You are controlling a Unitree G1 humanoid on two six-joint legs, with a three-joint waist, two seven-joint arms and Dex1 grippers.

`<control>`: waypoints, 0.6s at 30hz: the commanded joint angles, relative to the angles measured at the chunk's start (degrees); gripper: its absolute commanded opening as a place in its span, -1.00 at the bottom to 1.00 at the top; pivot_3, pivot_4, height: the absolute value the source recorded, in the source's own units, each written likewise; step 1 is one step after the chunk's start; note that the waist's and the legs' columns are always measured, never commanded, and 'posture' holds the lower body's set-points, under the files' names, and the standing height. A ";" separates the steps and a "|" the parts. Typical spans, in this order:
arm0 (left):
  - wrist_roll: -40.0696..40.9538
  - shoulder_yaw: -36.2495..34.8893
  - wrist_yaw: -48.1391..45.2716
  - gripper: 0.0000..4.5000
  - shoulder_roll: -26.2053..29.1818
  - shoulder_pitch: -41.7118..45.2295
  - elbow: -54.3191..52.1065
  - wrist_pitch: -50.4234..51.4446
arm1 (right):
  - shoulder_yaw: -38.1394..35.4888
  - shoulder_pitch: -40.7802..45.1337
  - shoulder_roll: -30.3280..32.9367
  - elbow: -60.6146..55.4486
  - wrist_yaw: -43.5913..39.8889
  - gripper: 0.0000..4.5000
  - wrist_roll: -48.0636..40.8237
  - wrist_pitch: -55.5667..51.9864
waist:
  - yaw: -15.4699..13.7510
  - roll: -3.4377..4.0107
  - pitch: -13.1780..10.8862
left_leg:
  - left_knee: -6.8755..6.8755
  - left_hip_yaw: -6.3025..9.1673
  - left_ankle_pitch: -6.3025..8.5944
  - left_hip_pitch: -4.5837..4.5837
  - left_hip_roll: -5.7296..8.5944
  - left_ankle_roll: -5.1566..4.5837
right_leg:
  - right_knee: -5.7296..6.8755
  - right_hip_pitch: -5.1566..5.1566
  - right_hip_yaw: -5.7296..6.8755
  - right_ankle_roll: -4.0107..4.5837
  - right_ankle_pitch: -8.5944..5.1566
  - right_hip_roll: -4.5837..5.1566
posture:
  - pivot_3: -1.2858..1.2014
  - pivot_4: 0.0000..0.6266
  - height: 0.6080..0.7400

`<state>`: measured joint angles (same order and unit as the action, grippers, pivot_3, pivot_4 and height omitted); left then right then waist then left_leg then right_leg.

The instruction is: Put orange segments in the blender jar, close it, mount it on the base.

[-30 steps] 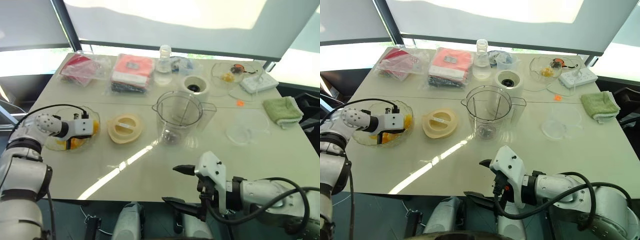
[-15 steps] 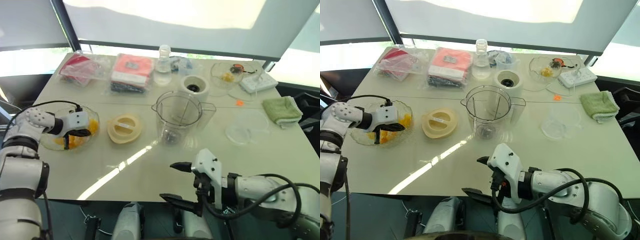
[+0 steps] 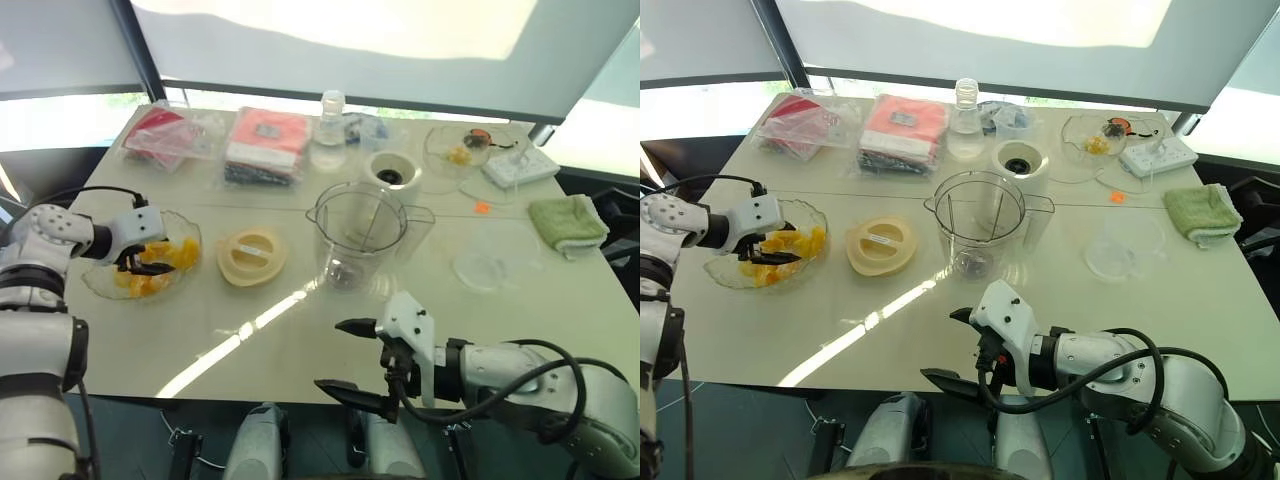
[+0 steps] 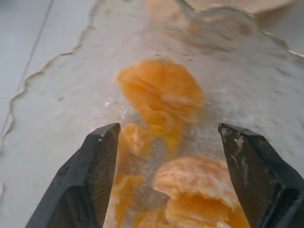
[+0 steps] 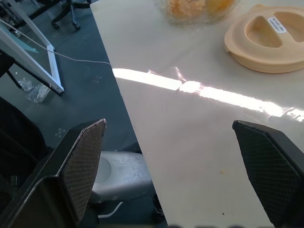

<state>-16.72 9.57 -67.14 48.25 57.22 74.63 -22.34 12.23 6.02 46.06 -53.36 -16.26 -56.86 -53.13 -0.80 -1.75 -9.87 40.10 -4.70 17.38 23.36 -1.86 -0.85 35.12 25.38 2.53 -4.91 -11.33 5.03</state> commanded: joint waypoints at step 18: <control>3.83 -3.34 4.51 0.41 -4.81 1.62 -0.41 21.69 | -0.57 -2.53 -2.64 -2.07 0.36 1.00 2.86 0.01 | 0.06 -0.01 0.00 | 0.00 0.03 0.00 0.01 0.00 0.00 | 0.02 0.01 0.00 -0.13 0.07 -0.05 | 0.03 -0.52 1.00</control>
<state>-13.63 7.16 -63.03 43.26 58.59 75.15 -1.65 12.22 3.61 43.88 -53.68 -15.64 -54.13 -53.69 -0.74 -1.76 -9.87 40.10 -4.68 17.38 23.36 -1.85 -0.85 35.14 25.40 2.54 -5.03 -11.26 4.98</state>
